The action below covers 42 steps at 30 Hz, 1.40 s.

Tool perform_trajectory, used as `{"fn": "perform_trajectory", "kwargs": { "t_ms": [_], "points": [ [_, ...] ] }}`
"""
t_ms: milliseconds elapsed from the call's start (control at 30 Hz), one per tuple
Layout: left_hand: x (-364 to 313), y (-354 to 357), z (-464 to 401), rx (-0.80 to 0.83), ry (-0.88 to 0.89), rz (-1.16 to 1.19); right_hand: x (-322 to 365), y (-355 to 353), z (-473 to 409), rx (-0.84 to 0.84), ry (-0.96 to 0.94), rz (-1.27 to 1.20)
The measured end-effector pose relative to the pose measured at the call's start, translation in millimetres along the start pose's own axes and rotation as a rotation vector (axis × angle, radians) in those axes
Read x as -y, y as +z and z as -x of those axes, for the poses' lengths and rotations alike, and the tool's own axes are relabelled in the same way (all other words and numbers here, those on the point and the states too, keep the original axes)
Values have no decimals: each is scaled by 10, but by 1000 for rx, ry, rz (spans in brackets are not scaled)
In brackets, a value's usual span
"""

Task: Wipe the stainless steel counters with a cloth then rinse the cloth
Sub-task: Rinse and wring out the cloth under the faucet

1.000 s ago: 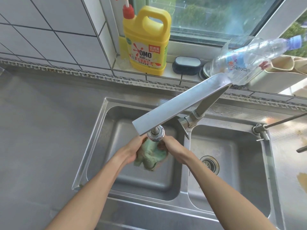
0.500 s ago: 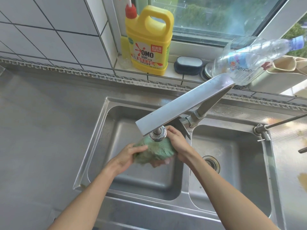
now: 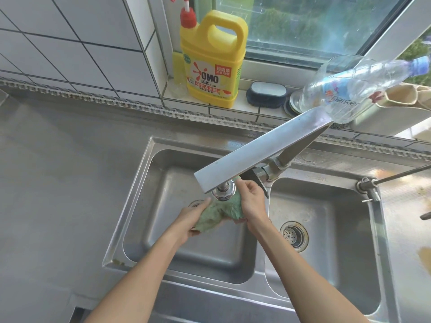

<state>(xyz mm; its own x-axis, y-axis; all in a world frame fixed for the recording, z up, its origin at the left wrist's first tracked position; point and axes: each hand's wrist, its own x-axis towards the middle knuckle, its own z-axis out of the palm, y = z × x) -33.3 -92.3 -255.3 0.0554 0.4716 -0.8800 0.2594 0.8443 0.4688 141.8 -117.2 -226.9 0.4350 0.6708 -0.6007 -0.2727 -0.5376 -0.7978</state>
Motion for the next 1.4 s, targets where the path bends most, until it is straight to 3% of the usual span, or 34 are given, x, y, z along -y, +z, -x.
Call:
{"fn": "perform_trajectory", "kwargs": {
  "t_ms": [133,267,433,567,767,933,1100,1267,1400],
  "points": [
    [-102,30,29,120,46,256,-64,-11,2,-30,-100,145],
    [-267,275,136,0,112,175,-189,264,222,58,-244,344],
    [-290,455,189,-51,102,251,-246,436,329,-24,-352,750],
    [-336,619,249,18,163,146,54,267,91,-38,-245,733],
    [-443,507,178,-34,132,277,-118,318,348,47,-359,786],
    [-282,696,286,98,119,207,72,189,38,-3,-289,780],
    [-456,536,159,4,144,195,-121,281,363,55,-386,776],
    [-359,633,244,143,112,113,76,171,56,-26,-286,734],
    [-507,466,169,6,106,242,-73,325,326,44,-358,764]
  ]
}}
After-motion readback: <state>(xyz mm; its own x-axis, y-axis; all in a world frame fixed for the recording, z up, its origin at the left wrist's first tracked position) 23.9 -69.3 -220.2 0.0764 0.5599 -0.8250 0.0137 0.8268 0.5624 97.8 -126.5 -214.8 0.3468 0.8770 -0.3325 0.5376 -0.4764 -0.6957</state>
